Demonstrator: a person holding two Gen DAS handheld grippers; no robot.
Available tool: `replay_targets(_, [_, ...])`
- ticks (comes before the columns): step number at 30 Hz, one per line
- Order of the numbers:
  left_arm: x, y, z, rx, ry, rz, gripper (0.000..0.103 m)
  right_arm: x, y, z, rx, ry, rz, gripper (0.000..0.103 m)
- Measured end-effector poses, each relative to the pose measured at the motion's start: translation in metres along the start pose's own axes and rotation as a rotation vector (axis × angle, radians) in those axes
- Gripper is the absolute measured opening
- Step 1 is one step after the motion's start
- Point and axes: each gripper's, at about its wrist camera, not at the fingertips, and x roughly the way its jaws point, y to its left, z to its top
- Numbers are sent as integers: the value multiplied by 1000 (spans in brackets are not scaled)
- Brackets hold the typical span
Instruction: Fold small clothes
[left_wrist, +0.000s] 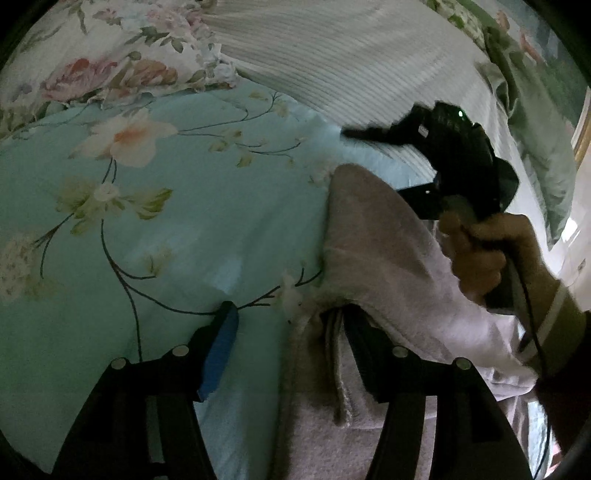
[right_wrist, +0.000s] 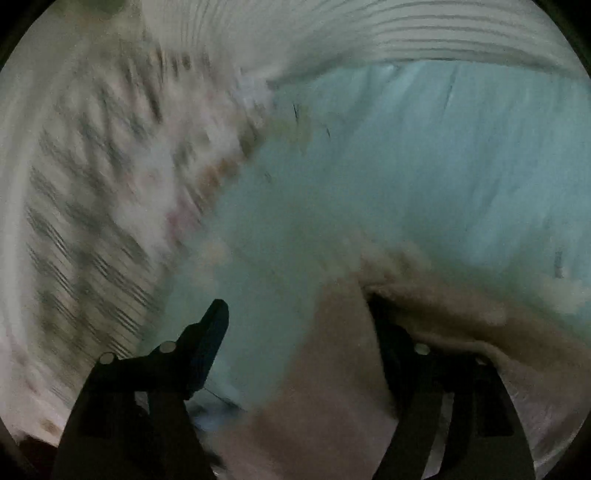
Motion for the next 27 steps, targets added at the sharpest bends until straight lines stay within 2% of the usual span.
replay_targets(1, [0, 1, 0, -6, -1, -6, 61, -12, -13, 2, 102, -119, 106, 76])
replay_targets(2, [0, 2, 0, -10, -1, -11, 61, -24, -22, -2, 147, -206, 149, 76])
replay_targets(3, [-1, 2, 0, -12, 1, -14, 61, -29, -25, -4, 162, -256, 162, 74])
replay_targets(4, [-1, 2, 1, -15, 2, -16, 61, -42, -28, -11, 177, -322, 159, 74])
replay_targets(6, [-3, 4, 2, -23, 3, -25, 61, -52, -27, -17, 182, -350, 134, 74])
replay_targets(7, [-4, 5, 3, -28, 6, -30, 61, -65, -20, -30, 167, -357, 80, 74])
replay_targets(9, [-4, 7, 6, -43, 12, -41, 61, -84, -6, -51, 122, -349, 13, 74])
replay_targets(11, [-10, 11, 5, -60, 12, -57, 61, -92, -3, -57, 106, -345, -7, 74])
replay_targets(12, [-11, 13, 6, -71, 16, -63, 61, -111, 6, -79, 70, -340, -60, 75])
replay_targets(16, [-18, 9, 12, -86, 25, -76, 63, -125, 11, -95, 48, -309, -97, 75])
replay_targets(17, [-21, 3, 12, -64, 11, -66, 64, -120, 14, -88, 26, -260, -122, 75])
replay_targets(19, [-21, -5, 11, -28, 8, -48, 66, -112, 17, -82, 10, -238, -126, 75])
replay_targets(20, [-18, -9, 9, -5, 14, -41, 66, -88, 23, -64, -16, -182, -117, 75])
replay_targets(22, [-11, -12, 4, 31, 25, -5, 66, -78, 25, -58, -28, -167, -128, 75])
replay_targets(23, [-6, -11, 3, 28, 43, 3, 66, -53, 29, -43, -79, -138, -196, 75])
replay_targets(24, [-3, -9, 3, 19, 51, -3, 66, -41, 29, -37, -97, -122, -228, 75])
replay_targets(26, [-2, -3, 3, 1, 45, -24, 66, -6, 25, -25, -89, -21, -220, 75])
replay_targets(27, [-2, -2, 2, -2, 42, -29, 66, 4, 25, -22, -88, 1, -215, 75])
